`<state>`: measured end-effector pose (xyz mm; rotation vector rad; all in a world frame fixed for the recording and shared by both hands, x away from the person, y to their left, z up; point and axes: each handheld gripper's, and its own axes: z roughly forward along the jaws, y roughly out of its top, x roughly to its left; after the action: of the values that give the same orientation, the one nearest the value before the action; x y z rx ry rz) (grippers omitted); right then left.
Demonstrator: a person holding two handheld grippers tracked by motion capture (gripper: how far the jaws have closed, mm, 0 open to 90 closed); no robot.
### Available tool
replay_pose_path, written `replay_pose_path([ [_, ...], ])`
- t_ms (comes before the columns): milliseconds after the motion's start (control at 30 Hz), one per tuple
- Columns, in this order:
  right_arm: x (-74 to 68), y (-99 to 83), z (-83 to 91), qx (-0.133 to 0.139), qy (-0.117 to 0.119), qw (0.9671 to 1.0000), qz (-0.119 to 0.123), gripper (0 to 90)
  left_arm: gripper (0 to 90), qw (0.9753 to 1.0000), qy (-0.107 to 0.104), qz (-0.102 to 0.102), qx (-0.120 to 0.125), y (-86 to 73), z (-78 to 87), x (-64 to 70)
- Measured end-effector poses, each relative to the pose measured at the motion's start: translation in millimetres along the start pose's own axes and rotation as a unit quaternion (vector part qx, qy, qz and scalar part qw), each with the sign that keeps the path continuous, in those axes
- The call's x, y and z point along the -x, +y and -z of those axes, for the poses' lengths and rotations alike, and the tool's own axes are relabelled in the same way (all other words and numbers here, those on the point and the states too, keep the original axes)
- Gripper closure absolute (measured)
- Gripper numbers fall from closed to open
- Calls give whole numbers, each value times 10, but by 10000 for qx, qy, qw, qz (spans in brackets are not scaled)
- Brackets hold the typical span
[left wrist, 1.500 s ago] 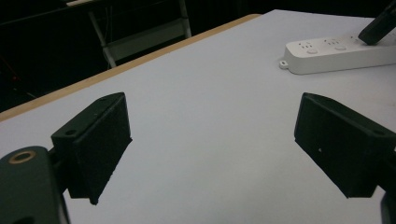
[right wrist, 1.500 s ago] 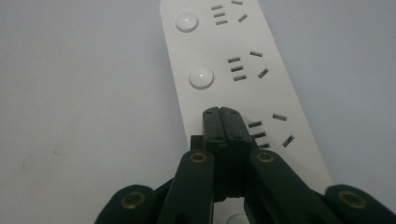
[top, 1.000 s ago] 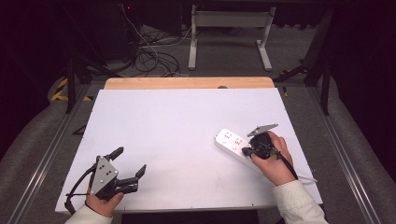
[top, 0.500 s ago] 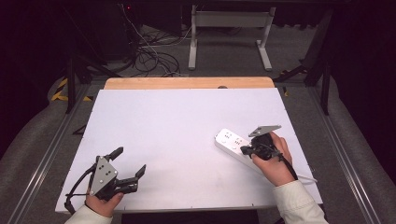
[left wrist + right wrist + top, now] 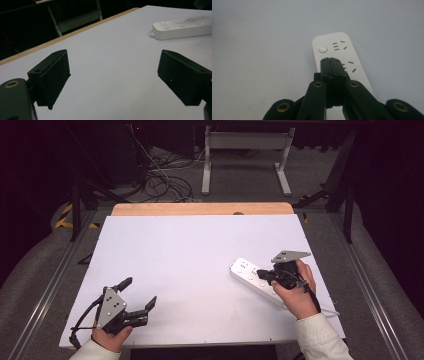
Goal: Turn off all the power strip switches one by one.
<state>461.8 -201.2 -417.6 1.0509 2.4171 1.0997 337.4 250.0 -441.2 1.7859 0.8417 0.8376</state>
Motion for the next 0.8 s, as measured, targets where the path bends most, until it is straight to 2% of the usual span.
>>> replay_pose_path([
  [233,26,55,-99,-89,23,9999,66,900,114,10000,-5,5,-8,-1,-11,4],
  [433,50,107,-244,-210,96,9997,48,900,114,10000,1,-1,-14,-3,-15,-4],
  [800,74,142,-432,-408,94,9991,21,900,114,10000,1,1,-17,-4,-16,-1],
])
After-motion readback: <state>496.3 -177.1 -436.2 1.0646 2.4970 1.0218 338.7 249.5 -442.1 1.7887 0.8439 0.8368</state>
